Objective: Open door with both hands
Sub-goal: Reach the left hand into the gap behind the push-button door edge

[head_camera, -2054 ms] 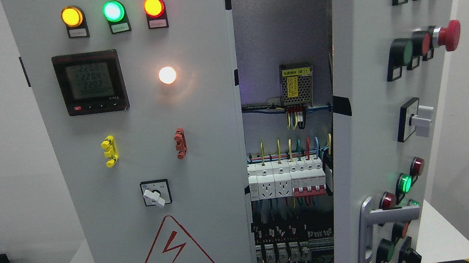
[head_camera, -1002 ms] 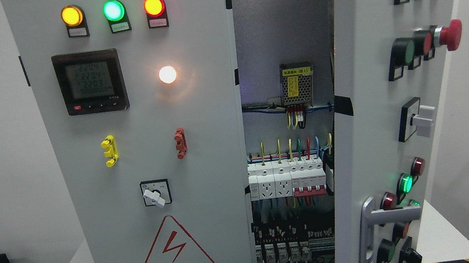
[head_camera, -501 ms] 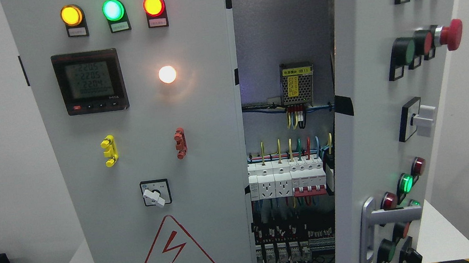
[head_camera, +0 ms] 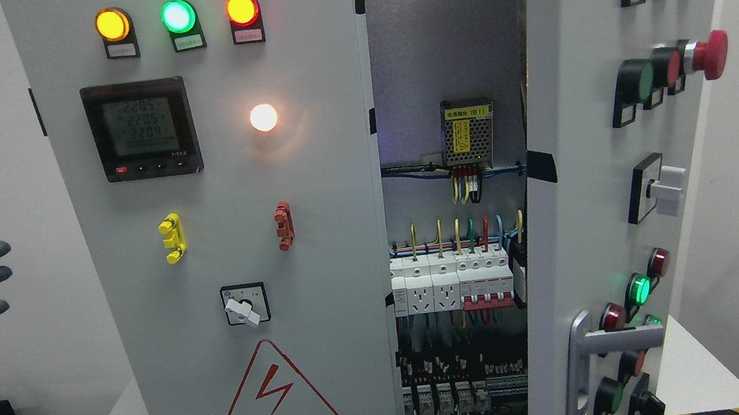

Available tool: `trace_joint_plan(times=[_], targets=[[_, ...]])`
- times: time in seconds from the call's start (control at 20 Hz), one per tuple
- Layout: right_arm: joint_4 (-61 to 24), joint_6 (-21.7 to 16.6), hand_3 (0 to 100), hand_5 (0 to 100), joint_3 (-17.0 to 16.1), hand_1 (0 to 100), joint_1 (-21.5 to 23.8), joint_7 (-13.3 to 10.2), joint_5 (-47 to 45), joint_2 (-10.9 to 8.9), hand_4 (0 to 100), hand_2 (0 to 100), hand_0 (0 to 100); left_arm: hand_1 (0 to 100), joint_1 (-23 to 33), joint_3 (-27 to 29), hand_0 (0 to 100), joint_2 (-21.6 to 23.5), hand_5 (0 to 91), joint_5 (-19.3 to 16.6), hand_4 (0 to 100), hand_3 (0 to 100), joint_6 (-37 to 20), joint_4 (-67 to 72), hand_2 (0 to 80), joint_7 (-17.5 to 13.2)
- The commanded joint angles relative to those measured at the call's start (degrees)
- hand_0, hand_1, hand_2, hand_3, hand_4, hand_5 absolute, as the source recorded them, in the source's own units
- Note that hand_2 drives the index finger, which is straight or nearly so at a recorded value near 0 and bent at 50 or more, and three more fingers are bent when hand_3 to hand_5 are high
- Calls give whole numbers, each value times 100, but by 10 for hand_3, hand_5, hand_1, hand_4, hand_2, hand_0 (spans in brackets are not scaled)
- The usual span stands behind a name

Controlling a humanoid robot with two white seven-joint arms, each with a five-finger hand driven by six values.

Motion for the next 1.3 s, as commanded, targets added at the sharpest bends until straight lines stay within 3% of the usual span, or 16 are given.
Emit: trace_joint_plan(times=[0.0, 0.15, 0.4, 0.65, 0.8, 0.95, 1.05, 1.25], targets=[[0, -1, 0, 0, 0, 389, 0, 0, 5, 0, 0, 0, 120, 389, -2878, -5055, 120, -605, 0, -333, 0, 0, 2, -287, 0, 15], [0, -1, 0, 0, 0, 389, 0, 0, 5, 0, 0, 0, 120, 389, -4137, -6385, 120, -780, 0, 105, 0, 0, 2, -287, 0, 14], [0, -1, 0, 0, 0, 389, 0, 0, -4, 0, 0, 0, 120, 389, -5308, -7556, 120, -1613, 0, 624, 0, 0, -7, -287, 0, 23], [0, -1, 0, 0, 0, 389, 0, 0, -4, 0, 0, 0, 120, 389, -5318, -7646, 120, -2606, 0, 1152, 0, 0, -33, -121, 0, 155], [0, -1, 0, 0, 0, 389, 0, 0, 5, 0, 0, 0, 120, 389, -5616, -7646, 120, -3476, 0, 1179, 0, 0, -16, 300, 0, 208], [0, -1, 0, 0, 0, 389, 0, 0, 5, 0, 0, 0, 120, 389, -5783, -7637, 120, -3881, 0, 1214, 0, 0, -7, 478, 0, 225], [0, -1, 0, 0, 0, 389, 0, 0, 5, 0, 0, 0, 120, 389, -5863, -7619, 120, -4355, 0, 1214, 0, 0, -7, 583, 0, 444], [0, -1, 0, 0, 0, 389, 0, 0, 5, 0, 0, 0, 120, 389, -5986, -7357, 120, -5086, 0, 1301, 0, 0, -16, 776, 0, 1217]])
